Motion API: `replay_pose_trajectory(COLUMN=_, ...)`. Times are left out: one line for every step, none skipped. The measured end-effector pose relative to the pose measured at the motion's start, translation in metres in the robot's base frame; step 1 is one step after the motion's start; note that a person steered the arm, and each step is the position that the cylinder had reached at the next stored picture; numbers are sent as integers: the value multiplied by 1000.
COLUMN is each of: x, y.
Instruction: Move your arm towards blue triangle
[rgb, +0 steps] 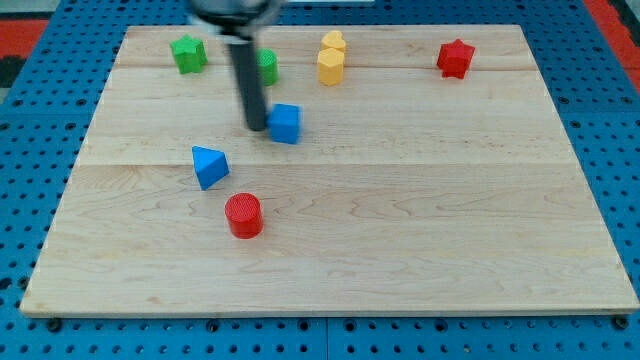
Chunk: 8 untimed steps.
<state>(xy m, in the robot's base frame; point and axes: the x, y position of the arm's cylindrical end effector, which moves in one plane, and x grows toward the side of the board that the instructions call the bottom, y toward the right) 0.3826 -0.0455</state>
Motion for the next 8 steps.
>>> replay_pose_trajectory(x=0, y=5)
replay_pose_trajectory(x=0, y=4)
replay_pose_trajectory(x=-6, y=-54)
replay_pose_trajectory(x=-7, y=-113)
replay_pose_trajectory(x=-7, y=-127)
replay_pose_trajectory(x=-5, y=-129)
replay_pose_trajectory(x=18, y=-156)
replay_pose_trajectory(x=39, y=-167)
